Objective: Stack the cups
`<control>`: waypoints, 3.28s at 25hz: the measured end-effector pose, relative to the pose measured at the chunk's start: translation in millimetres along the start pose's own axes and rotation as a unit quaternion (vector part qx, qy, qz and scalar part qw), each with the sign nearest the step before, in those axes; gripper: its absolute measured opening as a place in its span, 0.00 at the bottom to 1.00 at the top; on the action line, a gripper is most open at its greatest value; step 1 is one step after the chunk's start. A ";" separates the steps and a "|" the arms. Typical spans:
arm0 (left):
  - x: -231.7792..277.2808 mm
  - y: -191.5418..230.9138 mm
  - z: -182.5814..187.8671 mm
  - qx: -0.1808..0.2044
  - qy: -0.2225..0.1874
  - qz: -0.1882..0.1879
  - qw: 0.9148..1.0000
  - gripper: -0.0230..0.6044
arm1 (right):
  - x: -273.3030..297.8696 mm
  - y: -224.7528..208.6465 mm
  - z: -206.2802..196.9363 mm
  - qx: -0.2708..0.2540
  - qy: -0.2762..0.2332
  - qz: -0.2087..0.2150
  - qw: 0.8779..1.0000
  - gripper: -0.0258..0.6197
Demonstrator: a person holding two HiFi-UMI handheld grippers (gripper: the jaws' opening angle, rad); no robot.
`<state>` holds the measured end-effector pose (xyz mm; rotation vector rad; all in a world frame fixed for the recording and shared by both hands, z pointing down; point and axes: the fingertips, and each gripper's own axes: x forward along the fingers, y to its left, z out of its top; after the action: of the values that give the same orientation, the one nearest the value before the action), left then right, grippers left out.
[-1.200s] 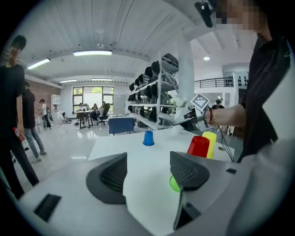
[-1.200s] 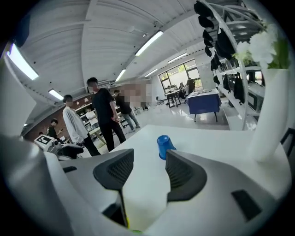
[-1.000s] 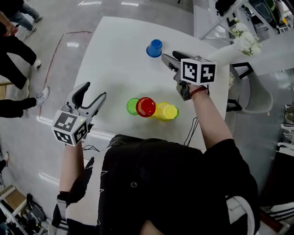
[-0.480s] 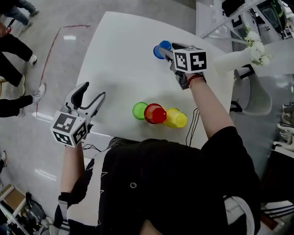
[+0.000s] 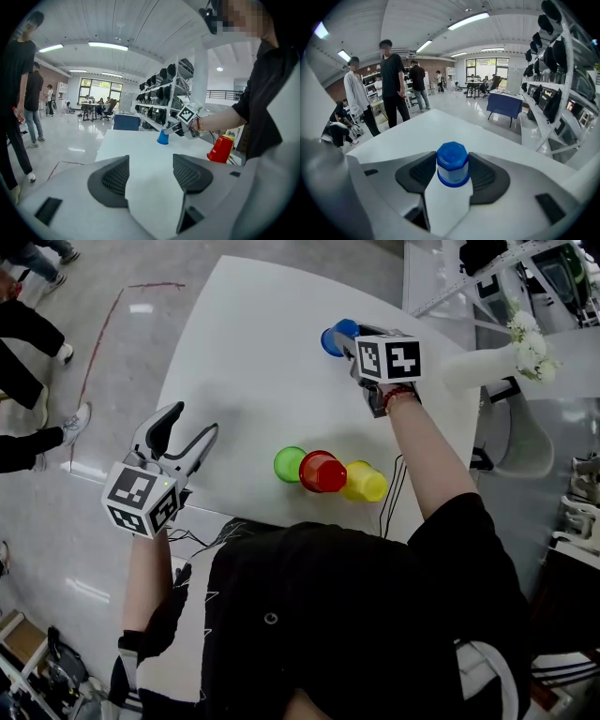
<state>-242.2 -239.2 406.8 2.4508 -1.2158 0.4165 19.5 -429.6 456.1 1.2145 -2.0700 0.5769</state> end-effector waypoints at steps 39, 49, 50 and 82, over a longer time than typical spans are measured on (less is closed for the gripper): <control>-50.5 -178.1 16.0 0.028 -0.071 -0.011 0.997 0.52 | -295.4 91.4 -32.5 -0.049 -0.157 0.180 0.970 0.37; -72.1 -191.9 -6.9 0.020 -0.072 -0.001 0.997 0.52 | -289.4 126.7 -50.4 -0.110 -0.106 0.201 0.968 0.37; -74.7 -193.2 -7.9 0.020 -0.072 0.000 0.997 0.52 | -289.9 129.9 -50.9 -0.115 -0.103 0.202 0.967 0.37; -87.2 -183.2 -16.3 0.008 -0.080 0.014 0.997 0.52 | -259.9 158.4 -68.5 -0.214 -0.043 0.188 0.958 0.38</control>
<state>-147.0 -68.9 348.8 2.5245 -1.3161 0.2414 -7.2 -156.7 307.1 0.6098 -2.3593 0.2181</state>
